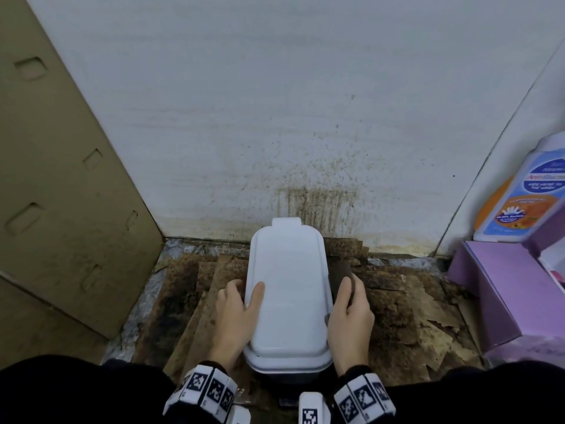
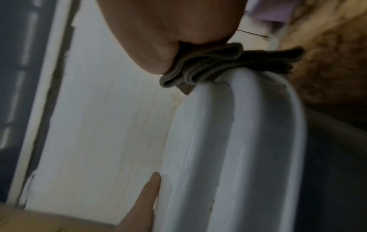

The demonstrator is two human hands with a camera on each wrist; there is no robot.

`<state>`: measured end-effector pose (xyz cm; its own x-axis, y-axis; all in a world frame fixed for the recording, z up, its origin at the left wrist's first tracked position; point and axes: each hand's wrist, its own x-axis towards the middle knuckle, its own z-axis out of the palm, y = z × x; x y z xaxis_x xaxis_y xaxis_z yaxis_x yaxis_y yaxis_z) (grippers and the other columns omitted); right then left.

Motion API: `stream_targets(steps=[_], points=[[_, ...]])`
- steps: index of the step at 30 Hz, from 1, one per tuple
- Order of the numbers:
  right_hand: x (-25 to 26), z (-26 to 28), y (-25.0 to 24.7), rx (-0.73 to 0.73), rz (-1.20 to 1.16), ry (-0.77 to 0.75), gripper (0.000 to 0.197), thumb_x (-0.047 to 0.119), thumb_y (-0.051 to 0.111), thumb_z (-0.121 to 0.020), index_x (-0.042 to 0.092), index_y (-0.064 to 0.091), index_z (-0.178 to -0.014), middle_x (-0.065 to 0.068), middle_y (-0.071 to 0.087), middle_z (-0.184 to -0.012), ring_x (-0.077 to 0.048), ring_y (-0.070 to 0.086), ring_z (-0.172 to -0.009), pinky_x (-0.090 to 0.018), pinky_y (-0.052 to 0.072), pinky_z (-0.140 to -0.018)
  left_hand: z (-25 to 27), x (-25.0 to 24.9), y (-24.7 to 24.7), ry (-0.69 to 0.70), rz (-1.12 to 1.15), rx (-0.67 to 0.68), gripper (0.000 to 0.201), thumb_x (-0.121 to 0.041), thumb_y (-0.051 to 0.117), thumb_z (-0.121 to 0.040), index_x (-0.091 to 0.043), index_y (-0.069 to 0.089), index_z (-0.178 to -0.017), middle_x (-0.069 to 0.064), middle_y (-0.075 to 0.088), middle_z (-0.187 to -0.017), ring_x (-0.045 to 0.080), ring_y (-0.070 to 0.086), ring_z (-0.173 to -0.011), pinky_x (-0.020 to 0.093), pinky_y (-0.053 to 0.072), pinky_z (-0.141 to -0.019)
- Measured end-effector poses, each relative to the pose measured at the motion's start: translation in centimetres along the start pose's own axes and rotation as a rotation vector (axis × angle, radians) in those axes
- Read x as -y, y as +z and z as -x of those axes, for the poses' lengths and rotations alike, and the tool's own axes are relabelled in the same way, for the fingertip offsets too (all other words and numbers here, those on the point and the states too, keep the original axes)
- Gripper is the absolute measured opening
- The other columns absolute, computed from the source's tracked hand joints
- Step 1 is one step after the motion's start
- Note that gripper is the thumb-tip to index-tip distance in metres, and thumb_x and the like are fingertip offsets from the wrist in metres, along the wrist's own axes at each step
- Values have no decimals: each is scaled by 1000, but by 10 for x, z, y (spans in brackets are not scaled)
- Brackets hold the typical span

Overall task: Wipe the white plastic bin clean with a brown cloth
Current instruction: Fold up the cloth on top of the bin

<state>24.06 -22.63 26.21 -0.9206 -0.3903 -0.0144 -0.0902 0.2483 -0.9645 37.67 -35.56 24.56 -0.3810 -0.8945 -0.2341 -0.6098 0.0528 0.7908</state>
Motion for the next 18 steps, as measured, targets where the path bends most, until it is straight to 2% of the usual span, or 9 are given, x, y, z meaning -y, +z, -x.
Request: stream_targets(steps=[1, 2, 3, 5, 8, 10, 12, 15, 18], points=[[6, 1, 2, 48, 3, -63, 33, 40, 35, -107, 33, 54, -134, 8, 68, -121, -16, 68, -100, -40, 60, -84, 3, -1, 0, 12, -12, -16, 64, -60, 50, -98, -17, 38, -144, 0, 40, -136, 21, 43, -130, 43, 42, -109], [11, 3, 5, 114, 8, -137, 31, 37, 37, -108, 35, 56, -132, 13, 68, -120, -12, 68, -99, -34, 60, -82, 5, -3, 0, 33, -12, -34, 60, -55, 50, -100, -16, 37, -144, -2, 38, -134, 21, 40, -131, 41, 40, -108], [14, 5, 8, 189, 27, -224, 31, 34, 38, -108, 36, 57, -133, 18, 66, -125, -5, 66, -106, -30, 58, -89, 7, -4, 0, 53, 1, -57, 57, -52, 50, -101, -17, 38, -144, -4, 37, -130, 20, 41, -130, 39, 40, -107], [16, 8, 15, 337, 178, -409, 33, 31, 40, -109, 37, 57, -137, 24, 58, -136, 8, 51, -126, -25, 44, -109, 7, -5, -1, 79, 44, -104, 47, -48, 48, -102, -18, 42, -138, -6, 40, -126, 21, 45, -125, 38, 42, -103], [13, 15, 25, 525, 508, -612, 37, 29, 36, -109, 36, 52, -143, 18, 48, -150, 8, 26, -143, -22, 16, -122, 6, -7, -6, 96, 153, -169, 28, -42, 45, -105, -21, 48, -123, -3, 48, -117, 20, 52, -115, 40, 45, -99], [11, 19, 30, 640, 562, -640, 41, 32, 32, -110, 32, 47, -148, 14, 38, -159, 6, 13, -148, -20, 3, -124, 5, -7, -10, 112, 184, -201, 20, -37, 43, -107, -22, 50, -118, -6, 50, -111, 19, 52, -112, 35, 42, -93], [13, 21, 34, 755, 523, -666, 43, 38, 31, -110, 30, 46, -149, 12, 34, -162, 9, 6, -148, -17, -3, -122, 3, -8, -14, 140, 188, -217, 19, -34, 41, -108, -23, 54, -116, -8, 52, -108, 18, 53, -110, 32, 40, -91], [16, 22, 36, 900, 468, -662, 48, 50, 34, -106, 30, 53, -145, 10, 32, -163, 5, 8, -152, -18, -2, -123, -2, -5, -16, 183, 173, -193, 25, -31, 40, -108, -22, 62, -111, -3, 59, -108, 17, 54, -111, 34, 42, -94], [18, 18, 31, 928, 381, -596, 43, 44, 36, -107, 27, 62, -138, 13, 39, -158, 10, 15, -149, -17, 2, -123, -6, 1, -15, 192, 152, -117, 33, -37, 37, -109, -27, 69, -106, -5, 67, -107, 11, 58, -111, 38, 47, -97]])
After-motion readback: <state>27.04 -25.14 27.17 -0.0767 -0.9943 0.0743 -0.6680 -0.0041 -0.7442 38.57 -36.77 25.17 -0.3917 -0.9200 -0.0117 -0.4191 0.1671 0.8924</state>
